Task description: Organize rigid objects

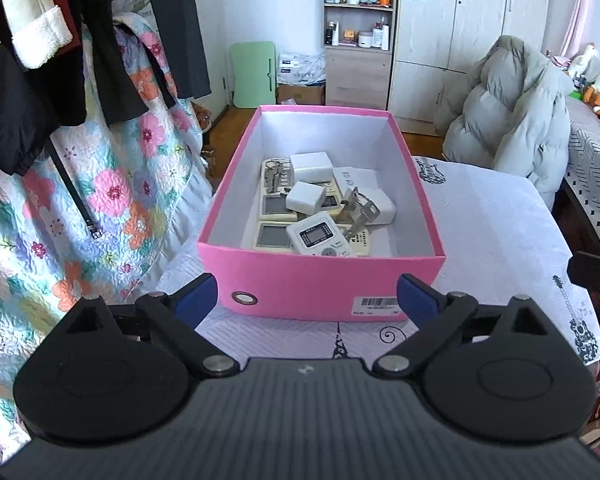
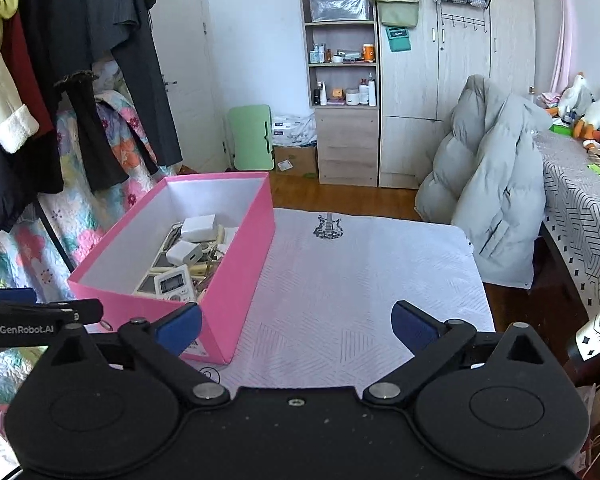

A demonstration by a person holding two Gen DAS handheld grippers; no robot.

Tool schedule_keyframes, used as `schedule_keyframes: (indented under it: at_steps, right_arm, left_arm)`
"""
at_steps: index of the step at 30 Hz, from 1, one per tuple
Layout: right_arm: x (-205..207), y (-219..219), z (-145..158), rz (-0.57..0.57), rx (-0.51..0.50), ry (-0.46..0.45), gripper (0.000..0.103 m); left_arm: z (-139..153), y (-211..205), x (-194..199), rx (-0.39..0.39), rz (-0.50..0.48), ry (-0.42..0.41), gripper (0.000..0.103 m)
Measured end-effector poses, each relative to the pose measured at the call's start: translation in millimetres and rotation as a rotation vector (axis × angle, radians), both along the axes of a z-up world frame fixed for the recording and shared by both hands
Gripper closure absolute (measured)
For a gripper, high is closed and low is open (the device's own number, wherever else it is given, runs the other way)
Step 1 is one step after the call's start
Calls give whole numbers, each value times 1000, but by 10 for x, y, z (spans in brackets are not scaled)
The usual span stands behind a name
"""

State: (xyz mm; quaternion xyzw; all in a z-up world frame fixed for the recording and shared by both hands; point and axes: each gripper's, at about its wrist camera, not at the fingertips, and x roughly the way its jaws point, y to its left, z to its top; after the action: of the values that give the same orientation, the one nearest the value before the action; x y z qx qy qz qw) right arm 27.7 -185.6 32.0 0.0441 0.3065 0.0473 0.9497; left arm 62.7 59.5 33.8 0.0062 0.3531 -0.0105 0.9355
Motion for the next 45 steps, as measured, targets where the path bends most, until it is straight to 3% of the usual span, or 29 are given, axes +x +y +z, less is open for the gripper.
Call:
schedule_keyframes:
  at_steps: [6, 14, 28, 35, 45]
  right_arm:
    - [-16, 13, -11, -30, -40, 9, 1]
    - [-28, 7, 1, -52, -42, 14, 1]
    - [-70, -11, -59, -104, -40, 21, 1]
    - [-76, -8, -57, -119, -49, 21, 1]
    - [-76, -5, -68, -119, -55, 32, 1]
  left_arm:
    - [-6, -52, -11, 35, 0, -5, 6]
    - [-10, -52, 6, 63, 20, 23, 5]
    - [1, -109, -75, 74, 9, 7, 5]
    - [-6, -166, -101, 120, 18, -8, 5]
    - [18, -133, -116, 107, -2, -9, 4]
